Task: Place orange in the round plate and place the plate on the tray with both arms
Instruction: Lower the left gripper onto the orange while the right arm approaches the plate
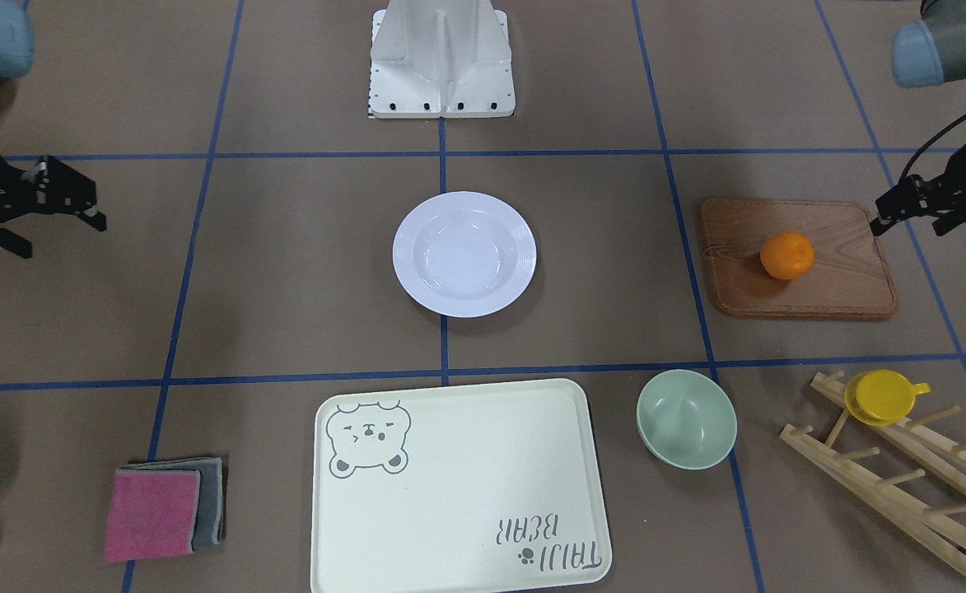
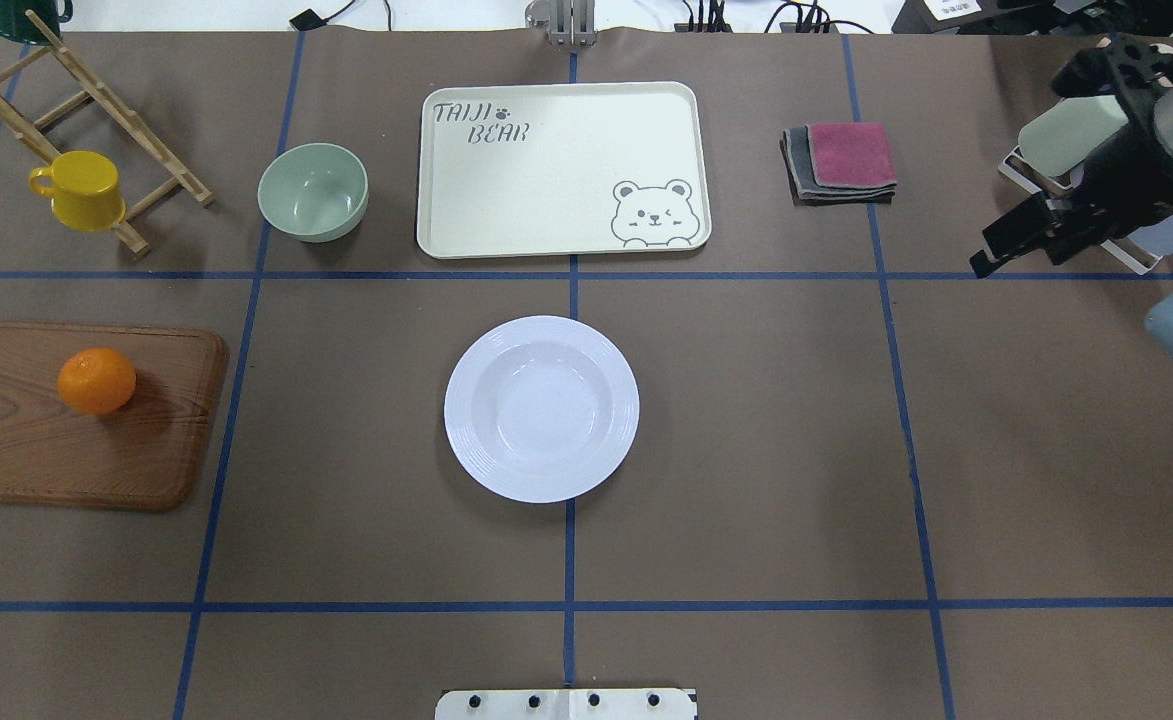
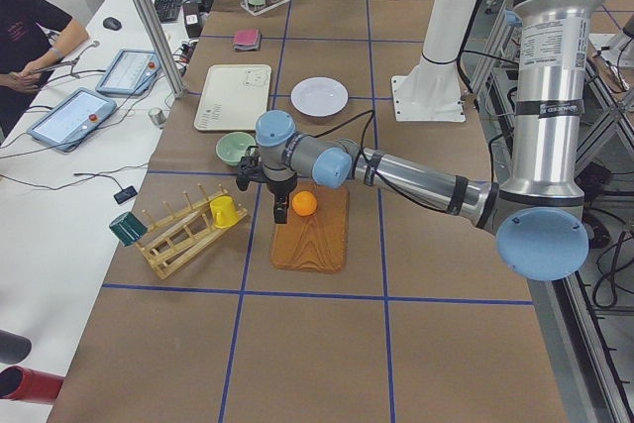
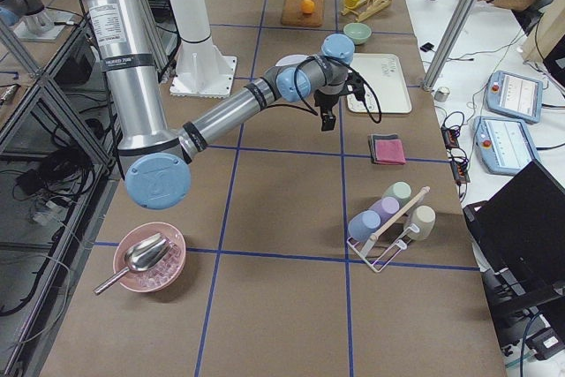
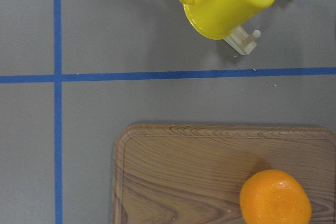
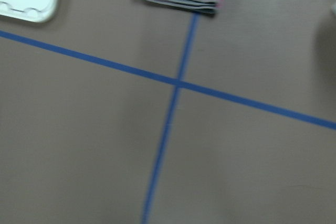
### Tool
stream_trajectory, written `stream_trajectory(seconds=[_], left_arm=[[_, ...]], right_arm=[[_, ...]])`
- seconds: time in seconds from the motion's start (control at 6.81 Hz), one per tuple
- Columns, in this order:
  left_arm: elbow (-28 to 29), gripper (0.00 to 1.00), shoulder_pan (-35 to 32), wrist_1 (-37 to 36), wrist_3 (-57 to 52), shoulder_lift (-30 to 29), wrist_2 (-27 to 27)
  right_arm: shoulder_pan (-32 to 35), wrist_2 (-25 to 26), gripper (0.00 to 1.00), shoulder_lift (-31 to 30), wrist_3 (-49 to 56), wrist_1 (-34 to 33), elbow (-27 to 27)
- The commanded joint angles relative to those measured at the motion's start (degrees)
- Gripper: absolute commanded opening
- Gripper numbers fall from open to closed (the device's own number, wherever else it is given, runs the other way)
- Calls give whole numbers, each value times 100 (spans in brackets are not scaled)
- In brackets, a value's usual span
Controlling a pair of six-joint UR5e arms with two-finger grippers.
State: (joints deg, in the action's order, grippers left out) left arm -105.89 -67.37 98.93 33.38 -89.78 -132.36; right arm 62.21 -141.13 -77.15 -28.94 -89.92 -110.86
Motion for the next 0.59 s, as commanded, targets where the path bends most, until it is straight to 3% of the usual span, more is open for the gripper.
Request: stream_trajectory(seconds=[0.0,0.29,0.44], left_arm=[[16,100,503,293,738,-118,245],[103,100,697,320,766,-136,342],[208,100,751,476,775,-127,482]], right_arm=[[-226,-729,100,130,-1083,1931,780],[-488,-714,100,217,-2444,3746,1442],[-603,-679,100,322,-2859,4006,1497]])
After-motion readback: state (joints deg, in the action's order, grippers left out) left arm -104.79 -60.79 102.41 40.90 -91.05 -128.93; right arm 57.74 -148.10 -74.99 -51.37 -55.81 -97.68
